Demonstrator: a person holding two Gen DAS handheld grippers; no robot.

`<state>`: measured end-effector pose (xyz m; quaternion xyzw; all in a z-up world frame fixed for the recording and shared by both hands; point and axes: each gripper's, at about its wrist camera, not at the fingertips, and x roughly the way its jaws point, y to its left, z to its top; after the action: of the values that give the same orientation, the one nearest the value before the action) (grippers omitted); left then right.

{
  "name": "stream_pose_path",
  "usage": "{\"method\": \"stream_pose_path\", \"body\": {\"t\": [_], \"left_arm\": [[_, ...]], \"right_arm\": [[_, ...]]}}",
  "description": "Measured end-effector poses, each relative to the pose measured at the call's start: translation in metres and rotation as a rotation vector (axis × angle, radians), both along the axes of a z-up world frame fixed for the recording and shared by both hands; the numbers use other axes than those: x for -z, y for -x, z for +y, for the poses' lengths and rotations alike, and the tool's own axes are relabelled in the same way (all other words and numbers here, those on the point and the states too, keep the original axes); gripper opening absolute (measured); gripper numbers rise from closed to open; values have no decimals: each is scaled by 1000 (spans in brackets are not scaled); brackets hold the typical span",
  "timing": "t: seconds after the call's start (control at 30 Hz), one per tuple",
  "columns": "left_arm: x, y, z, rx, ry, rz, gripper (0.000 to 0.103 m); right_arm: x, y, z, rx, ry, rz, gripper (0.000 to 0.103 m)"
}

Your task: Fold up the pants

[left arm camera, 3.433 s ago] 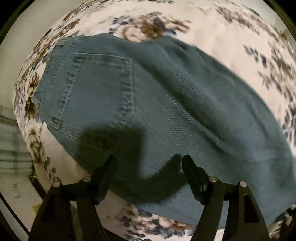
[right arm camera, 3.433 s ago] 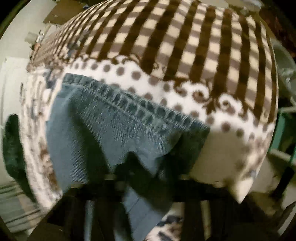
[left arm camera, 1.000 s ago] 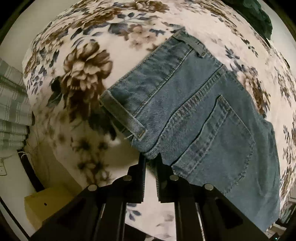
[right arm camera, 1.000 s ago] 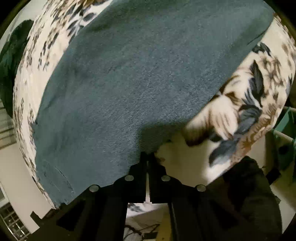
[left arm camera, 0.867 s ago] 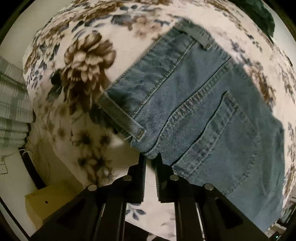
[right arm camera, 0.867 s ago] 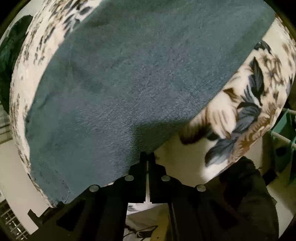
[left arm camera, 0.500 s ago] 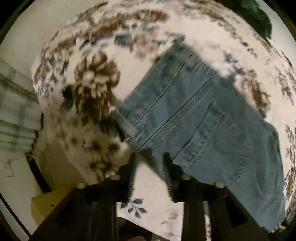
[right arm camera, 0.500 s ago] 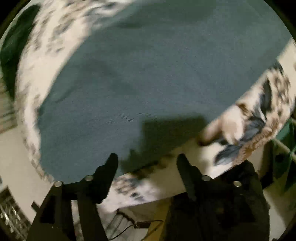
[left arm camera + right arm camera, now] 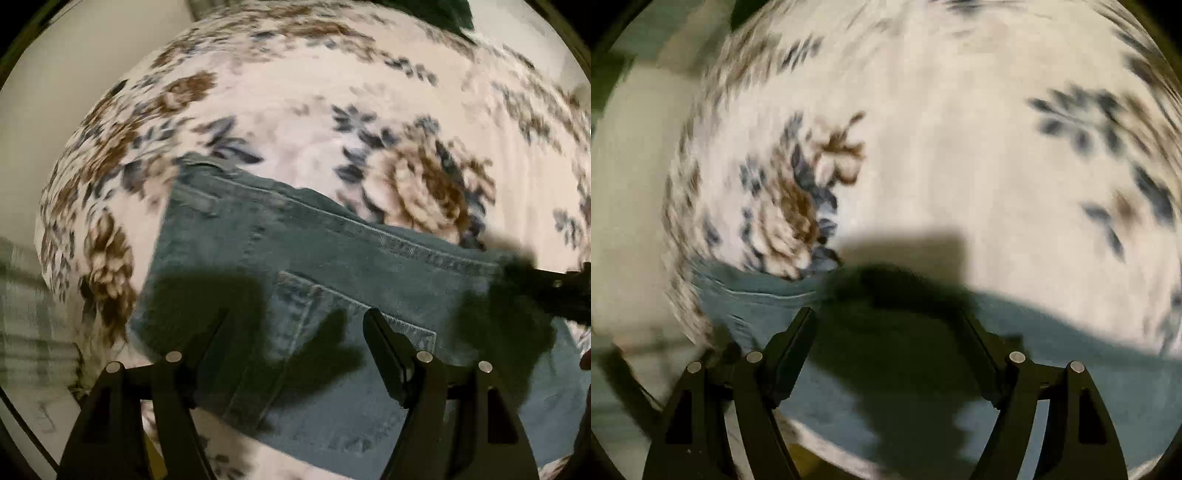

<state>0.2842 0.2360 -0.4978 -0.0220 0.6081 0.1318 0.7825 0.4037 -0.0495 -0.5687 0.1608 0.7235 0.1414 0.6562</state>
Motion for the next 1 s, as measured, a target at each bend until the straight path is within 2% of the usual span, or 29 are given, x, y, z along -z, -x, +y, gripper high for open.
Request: {"method": "stream_pose_path", "body": {"t": [0.03,0.1,0.13,0.17,0.23,0.4,0.57,0.63,0.7,0.77,0.9,1.0], "left_arm": [[2,-2,-3,6,2,10,70],[11,-4,-4,6,8,28,70],[15,-4,-4,4,13,36,70],[17,-3,-3,-3,15,42,70],[21,-1,-1,-15,19,47,70],[30,0,0,-28,31,60,71],[37,3,0,-26,20,35,76],[38,5,1,-37,27,33,76],[36,5,-2,-27,16,82,76],[28,8,-10,-19,-5,83,76],[4,23,-44,24,28,46,76],[-6,37,-85,84,87,62,76]], "right_arm": [[10,-3,7,-56,16,20,78],[16,-1,10,-109,34,14,60],[18,1,12,-144,43,-2,32],[17,1,14,-163,34,-9,19],[9,1,14,-175,27,-45,10],[-9,-4,6,-133,50,-107,6],[-6,-5,-3,-86,83,-117,5],[0,-5,-10,-53,47,-83,7],[-2,0,-17,23,10,-84,24],[-14,11,-45,110,-25,-89,68],[-39,68,-122,318,-63,-114,84],[-48,138,-196,510,-49,-97,87]]}}
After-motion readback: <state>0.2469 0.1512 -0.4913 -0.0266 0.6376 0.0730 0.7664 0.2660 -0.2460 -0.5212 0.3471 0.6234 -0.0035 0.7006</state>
